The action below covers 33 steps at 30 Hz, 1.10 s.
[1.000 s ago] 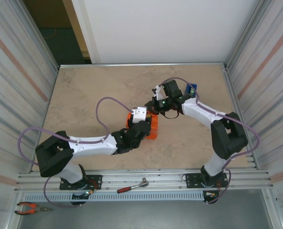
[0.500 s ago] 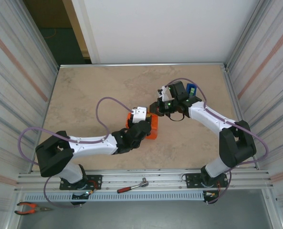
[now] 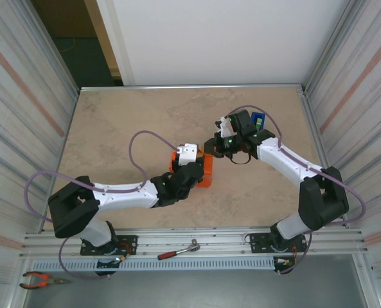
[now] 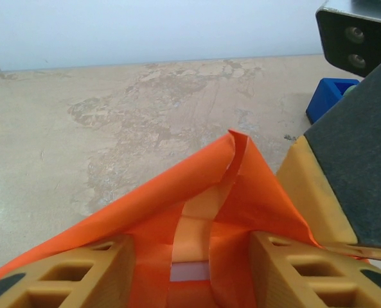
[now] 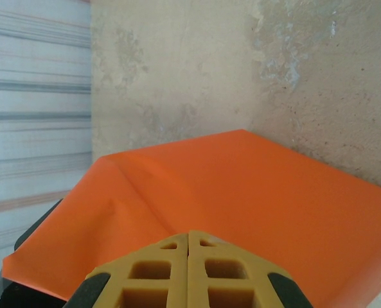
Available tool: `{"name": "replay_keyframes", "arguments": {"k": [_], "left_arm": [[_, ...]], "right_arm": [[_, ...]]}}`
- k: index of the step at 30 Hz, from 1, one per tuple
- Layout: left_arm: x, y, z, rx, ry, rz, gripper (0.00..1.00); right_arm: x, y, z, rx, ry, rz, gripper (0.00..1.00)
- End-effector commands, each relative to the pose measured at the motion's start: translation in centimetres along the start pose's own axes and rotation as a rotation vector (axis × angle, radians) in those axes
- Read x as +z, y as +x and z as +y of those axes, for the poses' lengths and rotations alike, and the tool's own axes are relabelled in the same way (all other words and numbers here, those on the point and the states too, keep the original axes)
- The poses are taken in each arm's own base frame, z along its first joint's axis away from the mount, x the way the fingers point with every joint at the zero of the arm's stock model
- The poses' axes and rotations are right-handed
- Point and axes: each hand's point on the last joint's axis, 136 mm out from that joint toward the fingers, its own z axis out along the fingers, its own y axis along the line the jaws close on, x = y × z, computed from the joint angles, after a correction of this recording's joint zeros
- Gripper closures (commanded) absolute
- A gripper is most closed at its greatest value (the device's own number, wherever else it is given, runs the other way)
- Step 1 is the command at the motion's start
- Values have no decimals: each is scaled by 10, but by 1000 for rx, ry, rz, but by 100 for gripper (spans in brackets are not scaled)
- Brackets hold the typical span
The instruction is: Wrap the gift box in paper
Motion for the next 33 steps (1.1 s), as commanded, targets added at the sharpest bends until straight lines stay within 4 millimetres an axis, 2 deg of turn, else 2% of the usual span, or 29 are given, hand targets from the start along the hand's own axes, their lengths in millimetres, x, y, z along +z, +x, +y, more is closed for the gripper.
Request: {"name": "replay_keyframes", "arguments": {"k": [1,18,22,25,30,33], "left_arm": [[5,73,28,90,-52,202,50],[5,75,30,86,-54,205,50],[6,75,28,84,-49,208,50],[6,74,26,86,-45,213,50],[3,58,28,40,-5,213,50],[-1,36,26,-27,72,204,49]], "right_arm": [[-5,30,-15,42,62,78,100],[-11,44,-12,12,112,86,100],[-4,56,-20,-4,160,104,100],[6,69,-35,2,198,130,100],[12,77,-51,25,216,127,100],[13,80,-57,27,227,124,100]]}}
